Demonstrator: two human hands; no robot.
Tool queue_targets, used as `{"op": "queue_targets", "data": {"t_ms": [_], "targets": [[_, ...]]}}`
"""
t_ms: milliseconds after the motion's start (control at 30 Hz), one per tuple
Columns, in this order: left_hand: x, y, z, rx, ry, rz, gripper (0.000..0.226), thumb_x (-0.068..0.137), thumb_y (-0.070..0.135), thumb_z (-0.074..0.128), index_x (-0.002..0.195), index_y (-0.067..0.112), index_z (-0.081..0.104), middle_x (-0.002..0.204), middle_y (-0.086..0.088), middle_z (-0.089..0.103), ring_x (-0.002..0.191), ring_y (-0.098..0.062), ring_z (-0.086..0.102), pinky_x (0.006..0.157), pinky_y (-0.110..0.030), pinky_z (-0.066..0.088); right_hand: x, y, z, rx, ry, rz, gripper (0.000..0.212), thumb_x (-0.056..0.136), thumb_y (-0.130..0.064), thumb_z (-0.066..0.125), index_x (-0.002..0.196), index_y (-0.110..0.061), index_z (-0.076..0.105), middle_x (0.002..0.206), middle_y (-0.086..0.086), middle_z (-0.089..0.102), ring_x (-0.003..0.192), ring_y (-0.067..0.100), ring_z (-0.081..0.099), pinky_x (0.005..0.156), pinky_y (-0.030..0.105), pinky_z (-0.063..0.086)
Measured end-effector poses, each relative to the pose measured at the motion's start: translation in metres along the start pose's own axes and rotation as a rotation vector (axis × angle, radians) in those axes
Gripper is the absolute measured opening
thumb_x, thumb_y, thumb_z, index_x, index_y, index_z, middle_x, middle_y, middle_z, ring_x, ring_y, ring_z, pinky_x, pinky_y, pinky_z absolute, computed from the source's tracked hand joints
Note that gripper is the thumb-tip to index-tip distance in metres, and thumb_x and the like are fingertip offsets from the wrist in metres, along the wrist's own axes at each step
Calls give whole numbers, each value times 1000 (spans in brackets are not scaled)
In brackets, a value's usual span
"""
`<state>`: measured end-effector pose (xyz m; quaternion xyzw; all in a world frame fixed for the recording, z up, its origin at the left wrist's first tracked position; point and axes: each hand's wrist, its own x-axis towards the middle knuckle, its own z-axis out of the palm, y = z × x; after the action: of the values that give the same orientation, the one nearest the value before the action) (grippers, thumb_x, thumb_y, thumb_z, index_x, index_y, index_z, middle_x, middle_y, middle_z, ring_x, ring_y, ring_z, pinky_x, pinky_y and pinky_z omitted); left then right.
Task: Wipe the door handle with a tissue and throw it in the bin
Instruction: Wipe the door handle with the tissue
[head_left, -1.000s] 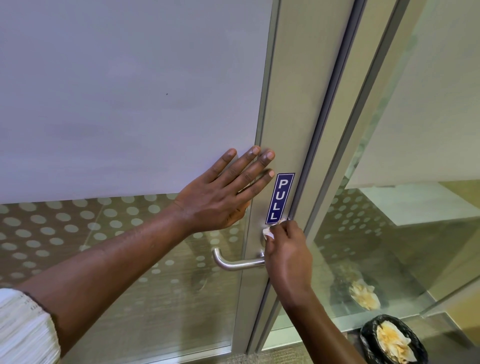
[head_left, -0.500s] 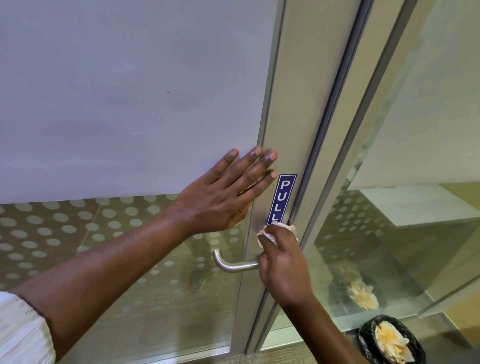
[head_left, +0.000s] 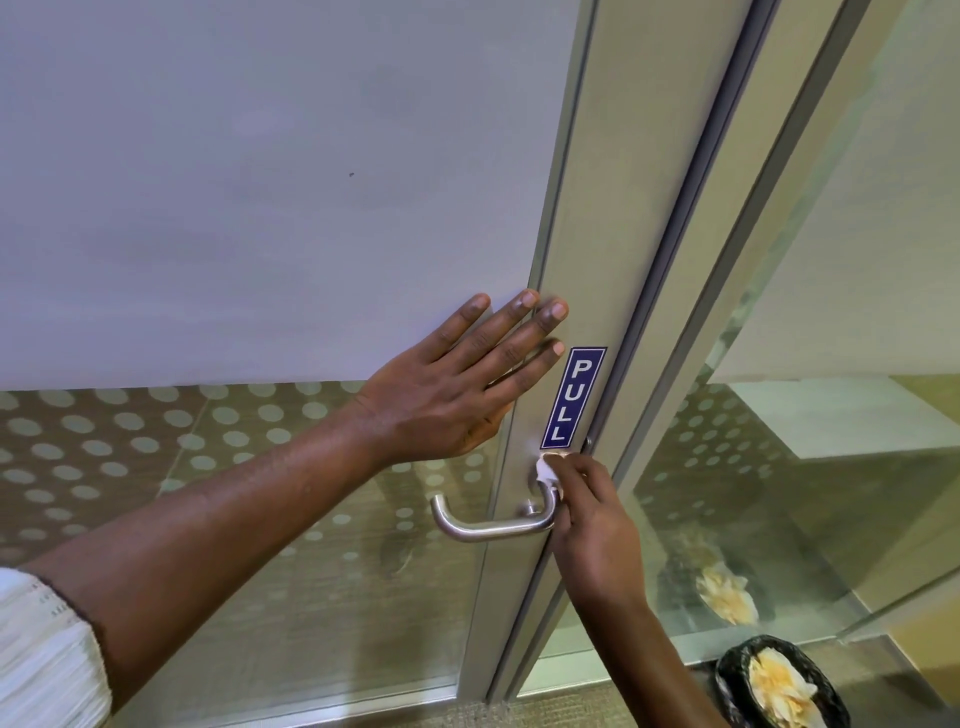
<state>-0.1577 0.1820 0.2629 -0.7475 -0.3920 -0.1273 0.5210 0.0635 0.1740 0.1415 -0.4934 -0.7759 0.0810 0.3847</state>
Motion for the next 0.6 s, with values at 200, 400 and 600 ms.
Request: {"op": "queue_targets", "data": {"t_ms": [200, 400, 600], "targets": [[-2, 1, 0, -1, -8, -3, 68, 105, 31, 45, 165, 7, 24, 172, -20, 19, 159, -38, 17, 130, -53, 9, -11, 0, 6, 247, 103, 179, 38, 97, -2, 53, 129, -19, 62, 120, -6, 60, 98, -12, 52, 87, -5, 32], [-1, 0, 0, 0, 6, -7, 69, 103, 29, 47, 164, 6, 26, 171, -21, 20, 158, -39, 20, 129, -54, 12, -29, 7, 23, 944, -21, 671, 41, 99, 5, 49, 130, -20, 62, 124, 0, 71, 117, 12, 66, 102, 35, 51], [-1, 2, 0, -6, 7, -12, 67, 104, 30, 47, 164, 7, 27, 171, -20, 20, 158, -38, 20, 128, -54, 16, -39, -9, 28, 1558, 42, 891, 41, 94, 7, 49, 133, -3, 57, 127, 15, 69, 112, 22, 69, 92, 28, 57]]}}
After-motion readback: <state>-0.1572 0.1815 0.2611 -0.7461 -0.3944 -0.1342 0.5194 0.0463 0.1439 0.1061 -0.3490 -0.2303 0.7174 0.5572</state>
